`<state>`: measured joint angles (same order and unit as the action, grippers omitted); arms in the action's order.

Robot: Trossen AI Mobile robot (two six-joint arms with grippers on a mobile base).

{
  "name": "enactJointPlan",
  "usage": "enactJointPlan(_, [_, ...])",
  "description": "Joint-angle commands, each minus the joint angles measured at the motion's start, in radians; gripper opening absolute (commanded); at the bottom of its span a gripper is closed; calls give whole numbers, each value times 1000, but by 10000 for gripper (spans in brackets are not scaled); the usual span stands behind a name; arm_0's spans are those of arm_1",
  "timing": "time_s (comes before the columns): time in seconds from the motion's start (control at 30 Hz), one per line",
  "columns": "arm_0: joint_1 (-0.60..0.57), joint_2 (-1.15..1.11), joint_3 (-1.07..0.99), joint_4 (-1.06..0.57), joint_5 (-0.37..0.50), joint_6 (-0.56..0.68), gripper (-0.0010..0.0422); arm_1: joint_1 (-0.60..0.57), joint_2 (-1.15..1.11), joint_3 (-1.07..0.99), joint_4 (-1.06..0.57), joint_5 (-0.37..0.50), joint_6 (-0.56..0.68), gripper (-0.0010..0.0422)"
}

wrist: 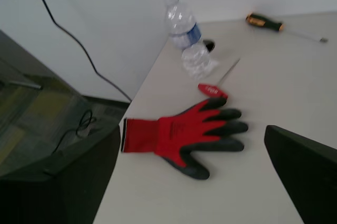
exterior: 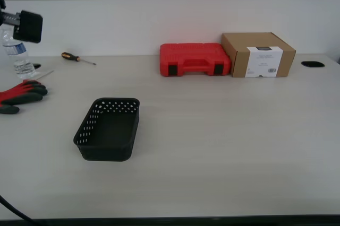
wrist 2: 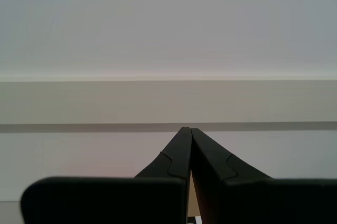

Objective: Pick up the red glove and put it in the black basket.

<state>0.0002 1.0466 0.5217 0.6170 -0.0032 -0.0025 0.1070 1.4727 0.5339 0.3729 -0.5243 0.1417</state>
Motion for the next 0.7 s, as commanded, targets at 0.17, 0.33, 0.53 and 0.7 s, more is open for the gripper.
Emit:
enactJointPlan(0.17, [0,0,1,2,0,3,0,114,159,35,3,101,-8,151])
enactJointPlan(0.33, [0,0,1,2,0,3,0,137,203,72,10,147,-30,126])
enactJointPlan(0.53, [0,0,1,3,0,3,0,156,294,156,10,101,-29,265])
enactJointPlan(0.7, [0,0,1,2,0,3,0,183,403,255,-34,39,-29,411])
